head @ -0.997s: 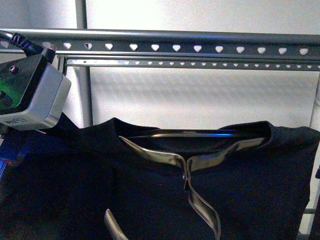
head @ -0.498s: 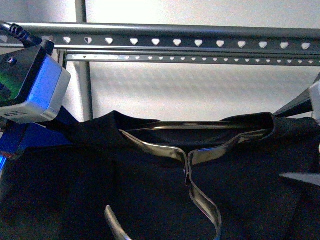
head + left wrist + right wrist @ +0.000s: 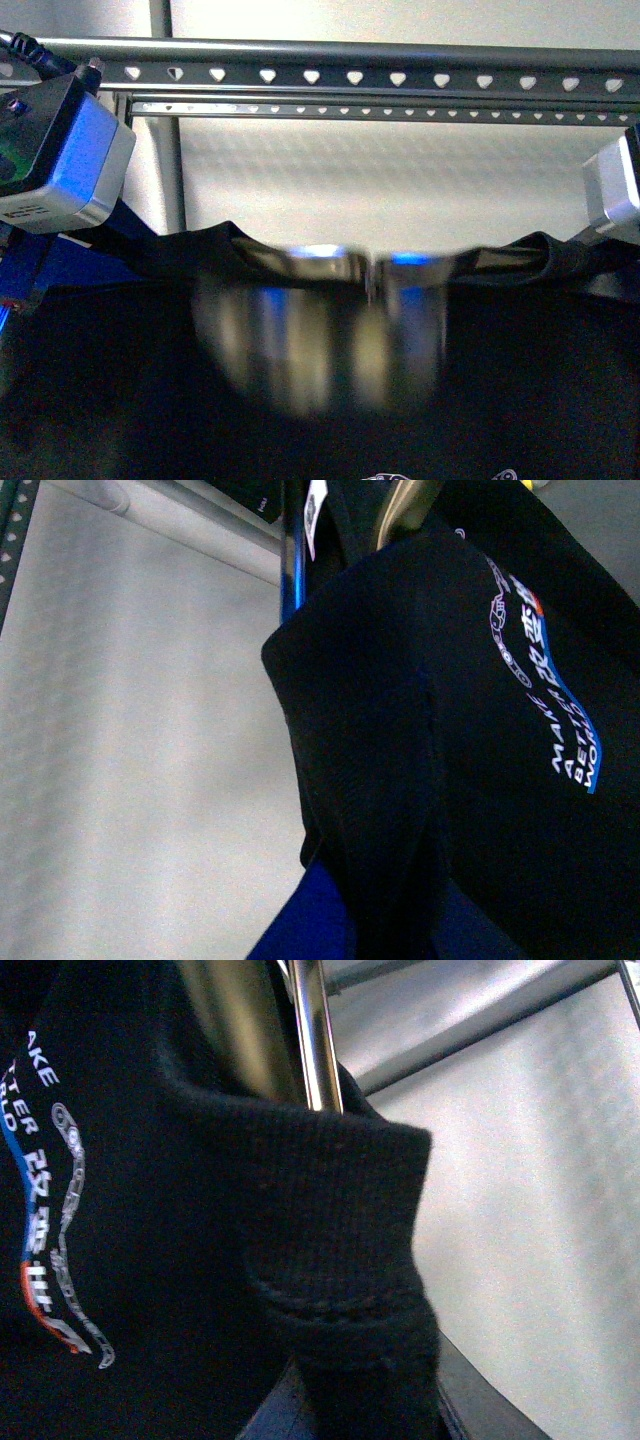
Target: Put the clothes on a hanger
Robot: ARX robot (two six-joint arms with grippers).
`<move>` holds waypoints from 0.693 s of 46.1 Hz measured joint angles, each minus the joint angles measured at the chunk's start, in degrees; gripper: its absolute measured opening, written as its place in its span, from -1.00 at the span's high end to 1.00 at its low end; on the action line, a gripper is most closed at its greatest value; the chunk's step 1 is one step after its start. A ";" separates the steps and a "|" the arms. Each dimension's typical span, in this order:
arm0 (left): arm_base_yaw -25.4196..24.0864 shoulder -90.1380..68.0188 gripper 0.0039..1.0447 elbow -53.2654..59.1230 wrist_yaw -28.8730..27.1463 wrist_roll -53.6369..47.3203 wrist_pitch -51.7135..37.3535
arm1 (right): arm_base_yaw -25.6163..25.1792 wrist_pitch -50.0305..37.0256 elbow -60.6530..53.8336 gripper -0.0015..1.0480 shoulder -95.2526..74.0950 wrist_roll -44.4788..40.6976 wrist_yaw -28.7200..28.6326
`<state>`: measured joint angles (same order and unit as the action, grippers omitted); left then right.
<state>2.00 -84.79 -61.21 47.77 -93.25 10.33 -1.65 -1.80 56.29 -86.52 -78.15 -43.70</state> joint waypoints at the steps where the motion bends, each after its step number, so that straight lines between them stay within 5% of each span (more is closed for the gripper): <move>1: 0.00 0.00 0.75 0.00 -0.04 -0.04 -0.11 | -0.11 -0.26 -0.50 0.81 0.07 0.04 -0.39; 25: 0.00 0.04 -0.83 -0.07 0.48 -0.20 -0.26 | -10.40 -4.46 -7.93 0.85 -6.32 5.25 -2.51; 32: 0.15 0.48 -0.87 1.36 -2.54 5.55 -4.87 | -12.37 -4.28 -7.87 0.85 -8.52 5.53 -1.27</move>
<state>2.15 -84.31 -59.86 45.23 -87.70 5.45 -14.02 -6.09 48.42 -95.04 -72.62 -44.97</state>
